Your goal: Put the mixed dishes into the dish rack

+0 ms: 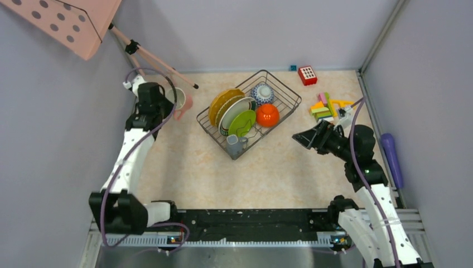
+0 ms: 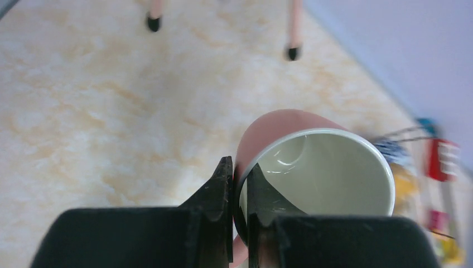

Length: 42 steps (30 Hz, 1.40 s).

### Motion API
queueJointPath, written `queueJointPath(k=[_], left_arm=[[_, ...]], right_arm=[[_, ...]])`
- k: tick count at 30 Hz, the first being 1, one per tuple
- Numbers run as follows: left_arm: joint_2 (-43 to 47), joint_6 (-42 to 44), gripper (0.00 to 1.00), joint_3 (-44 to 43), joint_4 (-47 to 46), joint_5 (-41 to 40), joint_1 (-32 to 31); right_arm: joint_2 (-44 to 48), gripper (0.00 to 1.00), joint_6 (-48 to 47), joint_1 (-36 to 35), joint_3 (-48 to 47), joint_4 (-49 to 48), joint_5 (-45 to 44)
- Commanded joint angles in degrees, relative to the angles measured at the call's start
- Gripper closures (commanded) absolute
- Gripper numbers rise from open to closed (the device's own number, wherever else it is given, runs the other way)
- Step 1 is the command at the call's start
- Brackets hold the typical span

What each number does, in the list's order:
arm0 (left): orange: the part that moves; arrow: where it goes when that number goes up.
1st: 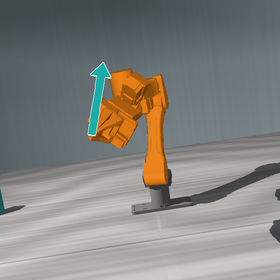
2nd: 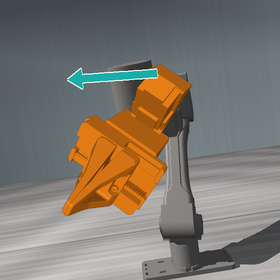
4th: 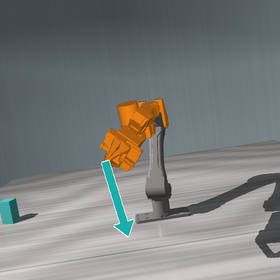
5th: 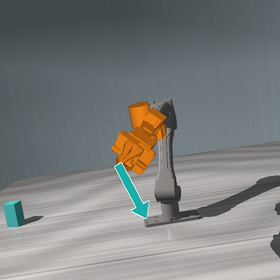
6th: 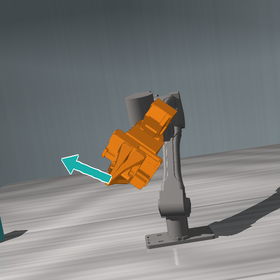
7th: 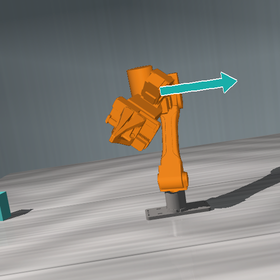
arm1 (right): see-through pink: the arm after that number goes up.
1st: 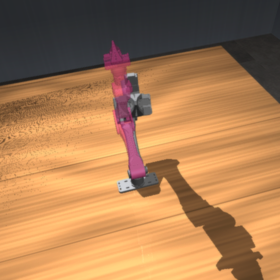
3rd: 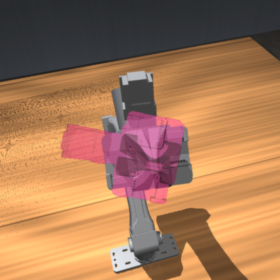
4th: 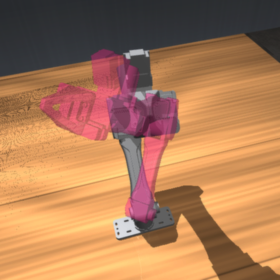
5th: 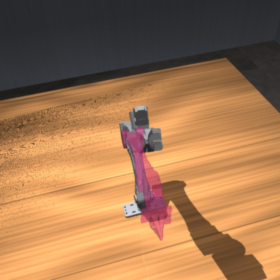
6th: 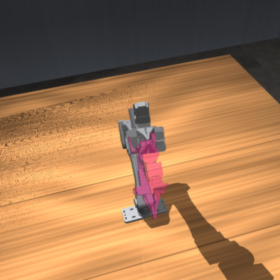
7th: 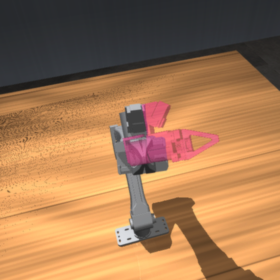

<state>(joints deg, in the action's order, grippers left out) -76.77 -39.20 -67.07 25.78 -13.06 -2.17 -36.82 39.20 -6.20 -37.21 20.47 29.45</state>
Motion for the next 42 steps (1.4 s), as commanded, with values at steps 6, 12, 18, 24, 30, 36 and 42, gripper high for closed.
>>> queueJointPath(k=[6,12,18,24,30,36,42], left_arm=[[18.6,-16.2,1.0,8.0,-20.2,31.6,0.1],[18.4,-32.6,1.0,13.3,-39.2,49.6,-2.6],[17.2,-33.7,1.0,12.5,-40.2,48.7,-11.8],[13.5,-40.5,1.0,14.2,-50.5,52.7,-16.2],[11.0,-46.6,1.0,16.5,-57.7,54.1,-17.9],[9.7,-48.0,1.0,16.4,-58.9,54.0,-19.7],[8.1,-49.6,1.0,16.0,-61.6,54.6,-22.1]], right_arm=[[-1.0,0.18,5.1,0.4,1.2,-27.3,19.4],[-3.3,0.03,11.4,-1.2,1.1,-41.5,21.3],[-10.4,0.01,9.7,-9.6,-2.2,-46.6,16.4],[-15.7,0.01,10.3,-13.1,-4.2,-52.7,14.8],[-17.7,0.01,13.2,-13.8,-3.9,-62.6,17.2],[-20.3,0.01,12.2,-16.1,-5.5,-64.8,15.4],[-22.2,0.01,9.5,-18.3,-7.2,-61.7,10.0]])
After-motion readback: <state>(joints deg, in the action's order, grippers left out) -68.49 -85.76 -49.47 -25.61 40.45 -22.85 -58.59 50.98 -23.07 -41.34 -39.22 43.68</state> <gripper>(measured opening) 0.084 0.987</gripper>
